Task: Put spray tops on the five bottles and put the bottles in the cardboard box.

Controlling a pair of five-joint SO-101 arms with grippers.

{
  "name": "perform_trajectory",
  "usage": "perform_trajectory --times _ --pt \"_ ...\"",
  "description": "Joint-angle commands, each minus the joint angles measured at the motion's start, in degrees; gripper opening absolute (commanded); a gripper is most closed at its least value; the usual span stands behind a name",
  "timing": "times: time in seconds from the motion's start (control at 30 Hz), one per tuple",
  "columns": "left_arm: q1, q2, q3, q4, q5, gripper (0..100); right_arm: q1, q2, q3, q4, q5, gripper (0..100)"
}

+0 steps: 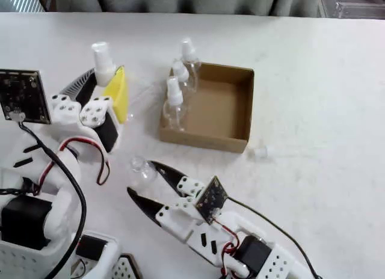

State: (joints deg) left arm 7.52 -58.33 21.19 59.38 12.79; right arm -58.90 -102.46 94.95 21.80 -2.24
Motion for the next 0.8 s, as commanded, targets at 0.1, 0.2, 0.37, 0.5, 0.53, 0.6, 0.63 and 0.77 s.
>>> perform_trajectory --times 0.1,0.2,0.37,0.5,0.53,0.6,0.63,0.77 --pt "-0.6 -1.4 -0.9 0.0 -0.3 2 -0.5 -0.7 -0.6 0.5 -0.3 1.5" --pt "1.6 -4.0 -0.3 1.6 -0.3 2 -0.5 -0.7 -0.6 0.5 -0.3 1.5" --pt "5.8 -6.9 -0.3 5.6 -0.3 2 -0.5 -0.7 -0.6 0.5 -0.3 1.5" --pt "6.0 -7.3 2.5 6.4 -0.3 2 -0.5 -0.7 -0.6 0.6 -0.3 1.5" --pt "6.2 -7.3 3.8 6.4 -0.3 2 -0.5 -0.7 -0.6 0.6 -0.3 1.5" --pt "6.3 -7.3 5.8 6.3 -0.3 2 -0.5 -0.7 -0.6 0.6 -0.3 1.5" --pt "6.3 -7.3 6.5 6.3 -0.3 2 -0.5 -0.7 -0.6 0.6 -0.3 1.5" --pt "6.3 -7.4 7.5 6.9 -0.3 2 -0.5 -0.7 -0.6 0.6 -0.3 1.5"
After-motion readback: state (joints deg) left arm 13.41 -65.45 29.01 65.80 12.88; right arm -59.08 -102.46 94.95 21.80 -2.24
